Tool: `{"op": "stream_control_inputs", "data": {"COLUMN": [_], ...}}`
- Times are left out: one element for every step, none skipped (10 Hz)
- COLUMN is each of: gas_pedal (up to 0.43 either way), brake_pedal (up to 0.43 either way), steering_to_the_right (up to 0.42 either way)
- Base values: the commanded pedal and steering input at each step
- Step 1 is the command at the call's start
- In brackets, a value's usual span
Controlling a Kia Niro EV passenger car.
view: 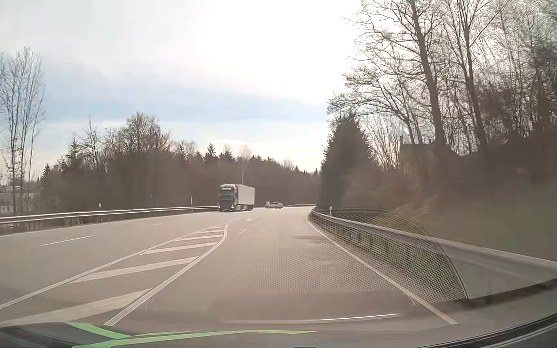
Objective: Follow the waypoints while adhering to traffic rules and regulations
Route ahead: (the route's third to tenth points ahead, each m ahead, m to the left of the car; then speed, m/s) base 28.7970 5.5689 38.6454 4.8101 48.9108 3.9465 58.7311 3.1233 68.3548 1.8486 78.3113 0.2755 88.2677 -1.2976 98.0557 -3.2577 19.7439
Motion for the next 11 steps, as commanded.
{"op": "stream_control_inputs", "data": {"gas_pedal": [0.000, 0.000, 0.000, 0.000, 0.000, 0.000, 0.000, 0.000, 0.000, 0.000, 0.000], "brake_pedal": [0.000, 0.000, 0.000, 0.000, 0.000, 0.000, 0.000, 0.000, 0.000, 0.000, 0.000], "steering_to_the_right": [0.007, 0.007, 0.007, 0.007, 0.007, 0.007, 0.007, 0.007, 0.007, 0.008, 0.007]}}
